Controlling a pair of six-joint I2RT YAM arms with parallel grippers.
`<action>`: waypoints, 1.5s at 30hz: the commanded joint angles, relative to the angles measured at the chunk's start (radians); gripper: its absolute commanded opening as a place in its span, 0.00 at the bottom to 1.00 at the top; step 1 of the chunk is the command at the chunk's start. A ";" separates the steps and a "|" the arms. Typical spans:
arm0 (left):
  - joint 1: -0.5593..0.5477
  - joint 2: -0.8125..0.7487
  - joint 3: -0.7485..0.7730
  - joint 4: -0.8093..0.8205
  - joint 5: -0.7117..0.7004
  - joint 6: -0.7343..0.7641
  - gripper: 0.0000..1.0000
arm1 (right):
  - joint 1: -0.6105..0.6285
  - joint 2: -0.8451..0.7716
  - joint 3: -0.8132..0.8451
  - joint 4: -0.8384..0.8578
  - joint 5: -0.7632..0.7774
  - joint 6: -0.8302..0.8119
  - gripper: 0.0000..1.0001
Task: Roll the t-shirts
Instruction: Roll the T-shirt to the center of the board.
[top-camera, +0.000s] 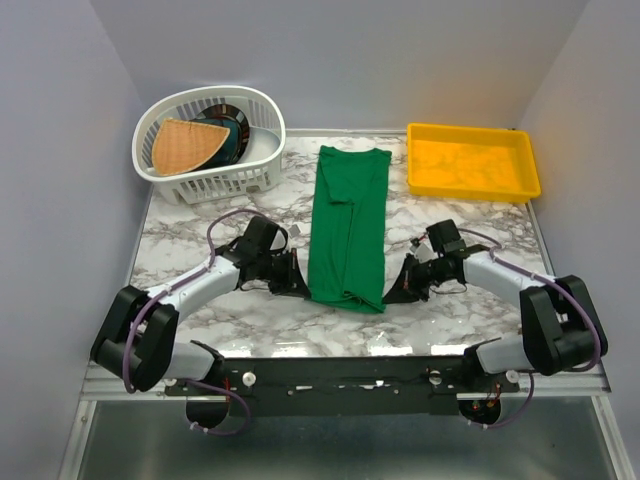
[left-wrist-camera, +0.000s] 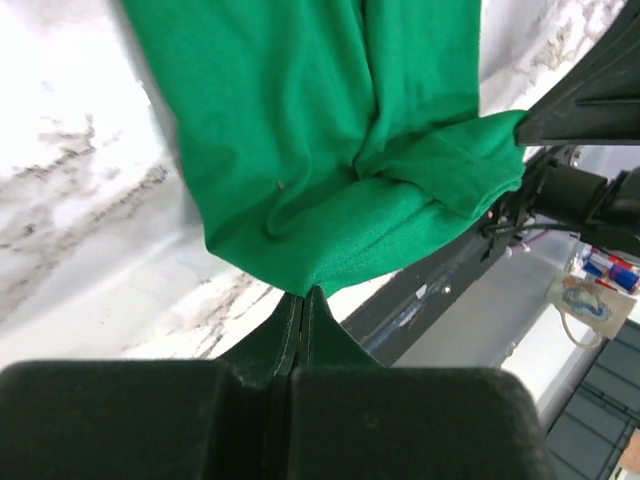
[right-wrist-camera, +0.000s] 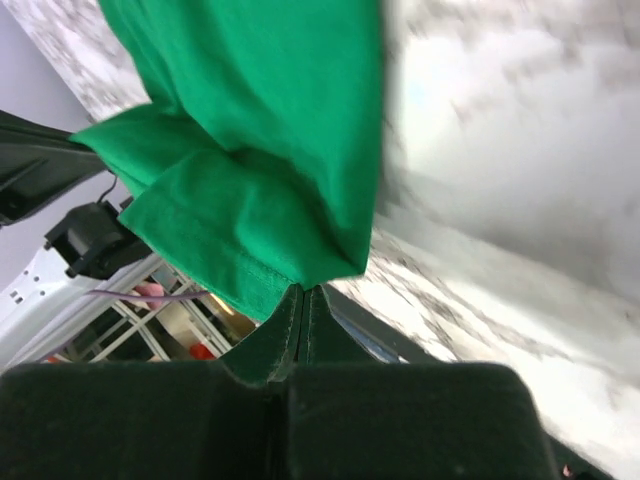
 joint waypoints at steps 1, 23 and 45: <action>0.019 0.039 0.043 0.023 -0.054 0.010 0.00 | -0.006 0.073 0.080 0.067 -0.011 -0.003 0.01; 0.096 0.151 0.275 -0.052 -0.161 0.138 0.58 | -0.033 0.086 0.269 -0.011 0.115 -0.320 0.44; 0.016 -0.175 -0.032 0.027 -0.040 1.324 0.80 | 0.019 -0.229 0.130 0.053 0.035 -1.591 0.59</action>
